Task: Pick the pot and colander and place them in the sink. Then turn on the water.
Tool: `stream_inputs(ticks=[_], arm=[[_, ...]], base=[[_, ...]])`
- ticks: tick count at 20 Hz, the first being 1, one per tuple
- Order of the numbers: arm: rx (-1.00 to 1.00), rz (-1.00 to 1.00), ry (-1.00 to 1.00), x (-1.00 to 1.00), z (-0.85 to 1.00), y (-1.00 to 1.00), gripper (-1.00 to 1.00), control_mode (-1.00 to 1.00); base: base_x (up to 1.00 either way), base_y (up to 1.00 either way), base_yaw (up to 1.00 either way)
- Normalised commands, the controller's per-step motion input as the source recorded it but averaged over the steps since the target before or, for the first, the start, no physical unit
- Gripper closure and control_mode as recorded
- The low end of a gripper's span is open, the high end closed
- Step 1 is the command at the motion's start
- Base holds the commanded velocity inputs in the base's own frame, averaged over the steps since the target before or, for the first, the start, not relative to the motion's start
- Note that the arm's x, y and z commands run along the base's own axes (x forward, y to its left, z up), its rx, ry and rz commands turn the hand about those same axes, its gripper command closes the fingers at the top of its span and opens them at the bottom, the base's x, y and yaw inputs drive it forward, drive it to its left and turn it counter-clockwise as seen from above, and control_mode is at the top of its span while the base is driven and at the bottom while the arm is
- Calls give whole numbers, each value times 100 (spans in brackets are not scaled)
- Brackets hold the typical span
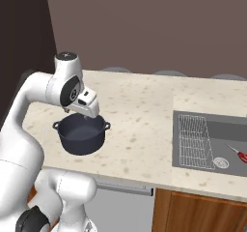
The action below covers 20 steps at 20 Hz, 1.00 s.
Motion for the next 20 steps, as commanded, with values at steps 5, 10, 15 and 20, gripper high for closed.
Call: stream_inputs(ticks=[5,10,15,20], arm=[[0,-30,16,-43,-19,-8,-100,-100],[0,-17,6,3,-15,1,-100,-100],[0,-4,0,32,-18,2,-100,-100],[0,-1,2,37,-35,0,-100,-100]], base=[[0,0,0],[0,0,0],[0,0,0],[0,0,0]])
